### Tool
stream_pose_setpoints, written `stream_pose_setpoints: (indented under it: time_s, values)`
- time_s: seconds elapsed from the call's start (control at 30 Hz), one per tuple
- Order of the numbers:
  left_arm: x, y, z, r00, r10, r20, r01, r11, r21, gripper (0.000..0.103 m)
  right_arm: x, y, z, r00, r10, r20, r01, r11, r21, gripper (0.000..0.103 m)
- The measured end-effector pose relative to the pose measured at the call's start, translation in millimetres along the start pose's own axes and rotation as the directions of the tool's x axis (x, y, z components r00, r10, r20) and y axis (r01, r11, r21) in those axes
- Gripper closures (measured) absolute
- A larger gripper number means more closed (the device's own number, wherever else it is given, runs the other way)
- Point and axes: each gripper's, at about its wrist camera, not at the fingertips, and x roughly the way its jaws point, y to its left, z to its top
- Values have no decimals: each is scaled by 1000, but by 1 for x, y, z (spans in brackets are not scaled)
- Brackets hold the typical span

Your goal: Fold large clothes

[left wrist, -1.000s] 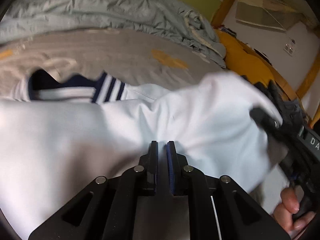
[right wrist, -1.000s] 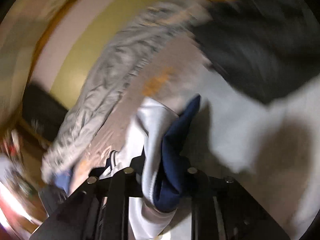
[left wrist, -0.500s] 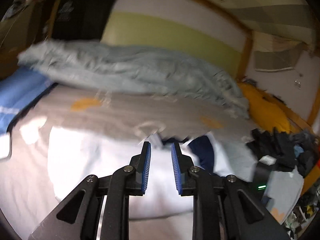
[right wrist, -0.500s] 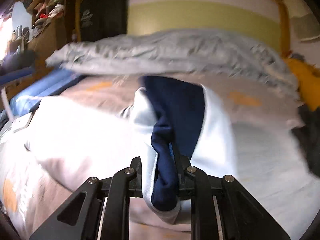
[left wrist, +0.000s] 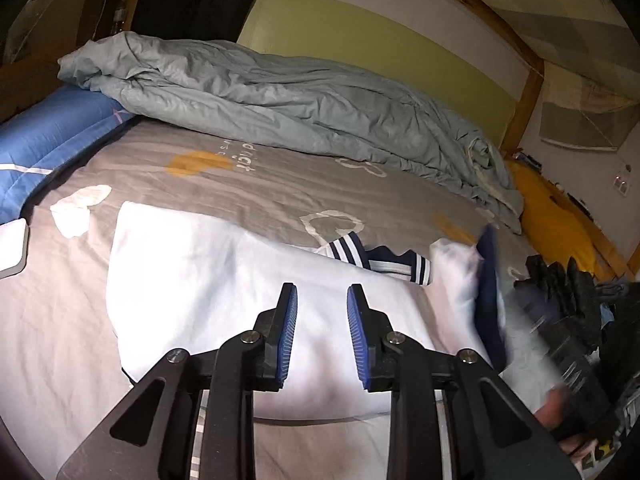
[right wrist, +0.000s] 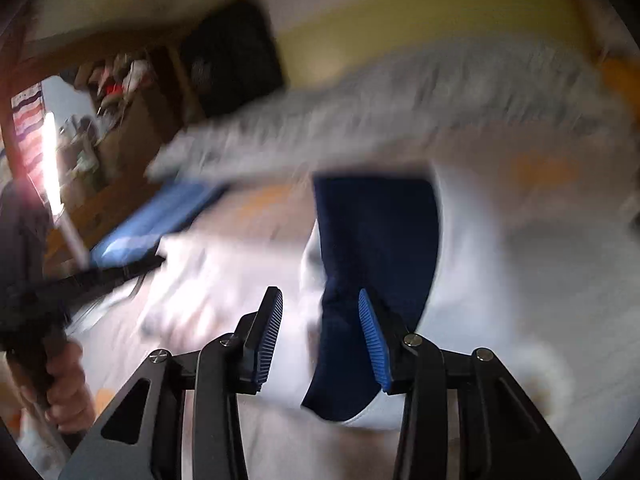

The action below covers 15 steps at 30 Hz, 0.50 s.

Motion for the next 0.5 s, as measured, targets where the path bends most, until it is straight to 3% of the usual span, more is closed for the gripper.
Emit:
stream_pose_setpoints:
  time_s: [0.03,0.07,0.1,0.13,0.2,0.23,0.27,0.33,0.43,0.5]
  values:
    - [1,-1,0,1000,-2,-3,2,1000,-2,76,-12,-3,4,995,-84,59,86,996,-19,60]
    - [2,-1,0,1000,-5,-6,5,1000,-4,76,-17,-11,9,975,-199,99,201,980,-13,60]
    - [4,-2,-1,1000,-9,-11,9,1000,-6,75,-14,-26,11,958,-276,82,275,961,25,60]
    - [6,-3,-2,1000,-14,-18,13,1000,-5,75,-9,-38,11,956,-289,45,286,956,68,60]
    - [10,-6,-5,999,-18,-33,18,1000,5,75,10,-81,2,976,-195,-96,213,944,251,60]
    - [11,-7,-7,999,-15,-39,16,1000,13,75,23,-101,-6,982,-110,-155,158,925,346,60]
    - [12,-9,-8,999,-11,-42,12,1000,19,75,26,-109,-10,984,-73,-165,132,916,379,62]
    - [12,-11,-9,999,-16,-44,17,1000,21,75,28,-109,-9,988,-34,-151,89,924,372,63]
    - [11,-12,-9,999,-32,-40,33,999,17,74,28,-81,-5,990,25,-138,9,970,243,69]
    - [11,-12,-9,999,-29,-40,30,999,21,73,34,-59,-9,980,80,-181,-50,985,166,69]
